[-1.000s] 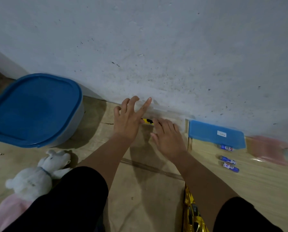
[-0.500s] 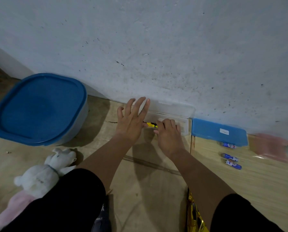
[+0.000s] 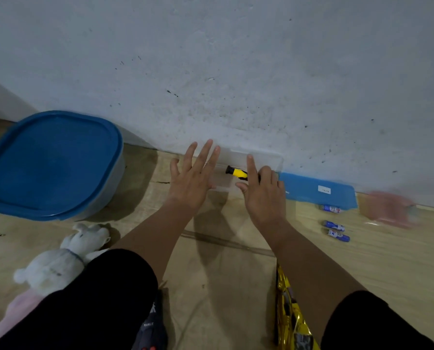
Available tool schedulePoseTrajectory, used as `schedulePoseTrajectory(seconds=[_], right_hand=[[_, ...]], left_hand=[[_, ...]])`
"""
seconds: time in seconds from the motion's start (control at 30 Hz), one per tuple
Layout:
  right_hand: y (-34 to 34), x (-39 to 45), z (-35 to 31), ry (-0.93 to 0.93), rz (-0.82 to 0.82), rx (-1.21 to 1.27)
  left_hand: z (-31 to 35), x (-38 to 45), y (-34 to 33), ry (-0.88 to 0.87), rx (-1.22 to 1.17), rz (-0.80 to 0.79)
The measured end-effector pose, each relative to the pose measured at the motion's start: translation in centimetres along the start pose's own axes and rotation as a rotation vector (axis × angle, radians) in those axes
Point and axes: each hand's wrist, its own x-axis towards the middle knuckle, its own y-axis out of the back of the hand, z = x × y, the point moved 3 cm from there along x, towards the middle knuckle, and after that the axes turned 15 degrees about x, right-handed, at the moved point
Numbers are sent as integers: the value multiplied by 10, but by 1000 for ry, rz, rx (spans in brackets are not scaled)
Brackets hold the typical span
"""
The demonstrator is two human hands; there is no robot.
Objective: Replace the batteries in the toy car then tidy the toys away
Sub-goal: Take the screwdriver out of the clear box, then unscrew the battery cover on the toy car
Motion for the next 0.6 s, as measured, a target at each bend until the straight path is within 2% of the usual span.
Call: schedulePoseTrajectory(seconds=[0.13,0.23,0.4,0.53,0.6], right_hand=[[31,-17,15,-248,-131,204],[57,-40,31,-353,-59,190],[88,-95,66,-484,-29,265],[93,-156,99,-517,-42,245],[88,-189,114,-470,-34,182]], left_hand=[[18,-7,20,-54,-41,7],[42,-15,40,-106,-57,107],[90,-42,71,-182,-89,168],[131,-83,72,-231,-149,90],[154,-104,62,-222,-146,-44]])
